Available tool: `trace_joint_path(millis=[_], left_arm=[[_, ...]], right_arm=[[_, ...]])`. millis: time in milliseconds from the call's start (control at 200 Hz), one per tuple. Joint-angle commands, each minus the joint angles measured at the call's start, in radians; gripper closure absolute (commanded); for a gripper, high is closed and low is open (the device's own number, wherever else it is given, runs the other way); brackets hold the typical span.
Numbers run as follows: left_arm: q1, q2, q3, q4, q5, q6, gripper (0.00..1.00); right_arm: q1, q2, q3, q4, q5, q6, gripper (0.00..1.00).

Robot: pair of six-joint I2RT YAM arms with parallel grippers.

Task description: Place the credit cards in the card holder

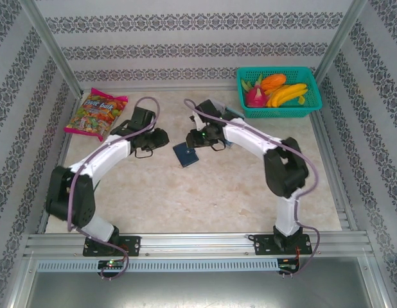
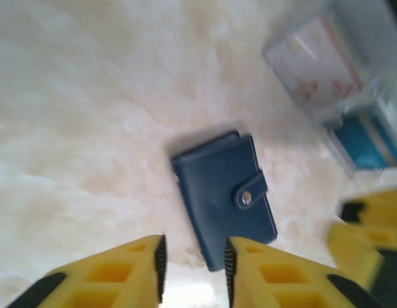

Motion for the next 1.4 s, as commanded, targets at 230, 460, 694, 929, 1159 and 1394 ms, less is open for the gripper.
trace_joint_path(millis=[230,460,694,929,1159,1394], left_arm=[[0.118,-0.193,-0.133,0.027,-0.385,0.029,0.39],[0.183,-0.312,-0.290,0.123,-0.621,0.001,0.00],[0.274,-0.353,-0.412,0.240,-0.688,0.055,0.01],[0.297,-0.343,-0.611,0.590,-0.745,0.270,0.01],[0.346,-0.267,-0.732,0.874,-0.641,0.356,0.01],[0.361,-0.117,-0.701,1.062,-0.479,0.408,0.01]], right_arm=[[-0.143,-0.514,-0.433,0.263,0.300,-0.244,0.44],[-0.344,-0.701,-0.677,0.446,0.319,-0.231,0.03],[-0.410,-0.787,-0.959,0.877,0.464,-0.339,0.02],[-0.512,-0.734,-1.036,0.955,0.455,-0.283,0.02],[-0.549,-0.627,-1.184,1.303,0.359,-0.301,0.02],[-0.555,-0.419,-1.172,1.506,0.282,-0.311,0.02]])
